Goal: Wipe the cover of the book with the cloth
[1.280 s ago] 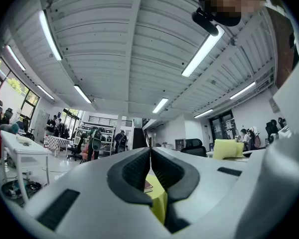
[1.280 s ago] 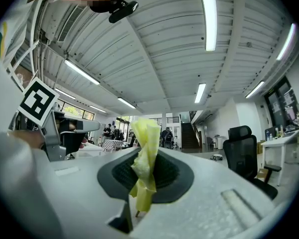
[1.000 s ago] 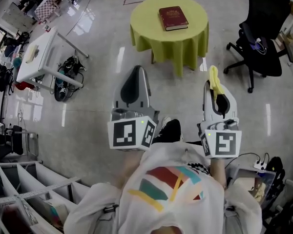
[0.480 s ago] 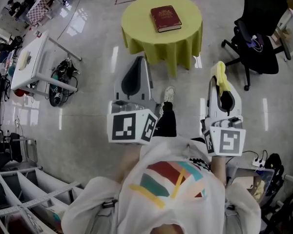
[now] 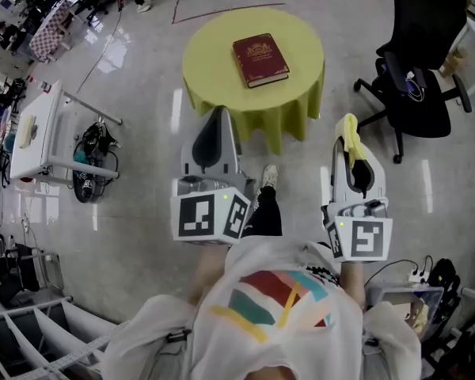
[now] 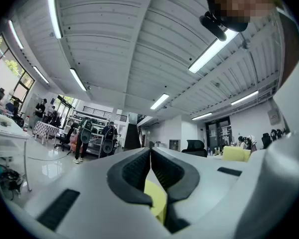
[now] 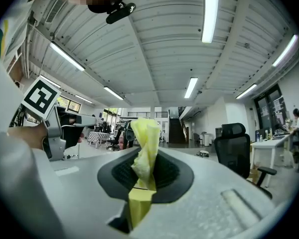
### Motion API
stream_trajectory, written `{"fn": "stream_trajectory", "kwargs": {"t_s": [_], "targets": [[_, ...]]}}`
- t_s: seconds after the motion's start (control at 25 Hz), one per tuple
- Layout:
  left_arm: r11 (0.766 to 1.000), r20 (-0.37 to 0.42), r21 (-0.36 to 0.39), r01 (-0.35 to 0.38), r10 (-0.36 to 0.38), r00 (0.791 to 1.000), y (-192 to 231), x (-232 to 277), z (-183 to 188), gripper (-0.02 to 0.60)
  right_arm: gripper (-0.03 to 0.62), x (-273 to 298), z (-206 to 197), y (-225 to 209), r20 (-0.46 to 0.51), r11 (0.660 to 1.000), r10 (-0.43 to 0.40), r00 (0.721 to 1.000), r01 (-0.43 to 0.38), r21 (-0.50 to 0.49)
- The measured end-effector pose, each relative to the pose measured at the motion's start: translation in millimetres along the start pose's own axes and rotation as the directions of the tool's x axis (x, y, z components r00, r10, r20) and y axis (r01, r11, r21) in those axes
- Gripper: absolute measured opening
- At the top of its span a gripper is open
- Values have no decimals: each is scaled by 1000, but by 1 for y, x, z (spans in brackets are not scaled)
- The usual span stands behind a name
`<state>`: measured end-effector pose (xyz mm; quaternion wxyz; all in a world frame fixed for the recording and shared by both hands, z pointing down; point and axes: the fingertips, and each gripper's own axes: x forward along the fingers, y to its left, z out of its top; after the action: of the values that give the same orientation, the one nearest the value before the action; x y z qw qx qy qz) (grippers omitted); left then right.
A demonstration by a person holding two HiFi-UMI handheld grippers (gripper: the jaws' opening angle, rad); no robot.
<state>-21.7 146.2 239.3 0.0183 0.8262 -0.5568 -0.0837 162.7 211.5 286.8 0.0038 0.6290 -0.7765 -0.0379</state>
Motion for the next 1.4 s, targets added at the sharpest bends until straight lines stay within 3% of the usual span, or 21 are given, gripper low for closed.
{"fn": "stream_trajectory", "kwargs": {"t_s": [0.28, 0.68, 1.08, 1.4], "targets": [[1000, -31, -19, -2, 2, 1000, 56, 111, -7, 17, 28, 122, 3, -7, -29, 999, 34, 999, -34, -9], [999, 13, -34, 3, -2, 1000, 128, 239, 14, 17, 28, 260, 21, -24, -22, 999, 25, 999, -26, -36], [1000, -39, -13, 20, -21, 999, 123, 284, -5, 17, 28, 305, 13, -50, -34, 1000, 15, 999, -15, 0], [1000, 10, 12, -23, 23, 1000, 109, 294, 8, 18, 28, 330, 18, -57, -18, 990, 140, 990, -140, -16]]}}
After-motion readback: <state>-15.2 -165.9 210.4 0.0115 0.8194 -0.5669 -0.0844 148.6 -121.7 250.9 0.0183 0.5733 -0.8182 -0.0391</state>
